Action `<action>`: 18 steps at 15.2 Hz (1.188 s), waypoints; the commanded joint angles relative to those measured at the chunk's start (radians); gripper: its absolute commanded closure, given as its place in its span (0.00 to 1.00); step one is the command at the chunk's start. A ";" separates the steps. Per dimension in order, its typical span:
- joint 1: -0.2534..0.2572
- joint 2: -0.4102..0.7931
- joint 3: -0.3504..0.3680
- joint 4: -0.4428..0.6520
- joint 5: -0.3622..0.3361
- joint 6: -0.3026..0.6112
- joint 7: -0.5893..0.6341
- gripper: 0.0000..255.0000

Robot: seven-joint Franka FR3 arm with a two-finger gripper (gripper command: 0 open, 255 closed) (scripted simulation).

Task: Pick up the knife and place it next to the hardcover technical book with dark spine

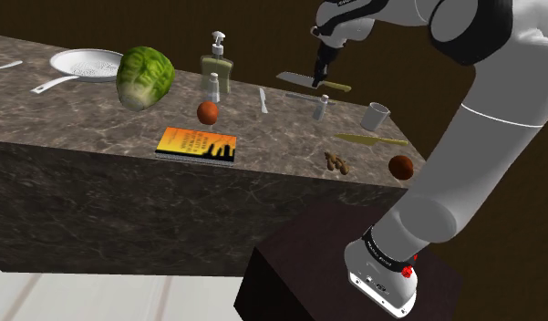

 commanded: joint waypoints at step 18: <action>0.168 -0.552 0.227 -0.590 -0.245 0.043 0.519 1.00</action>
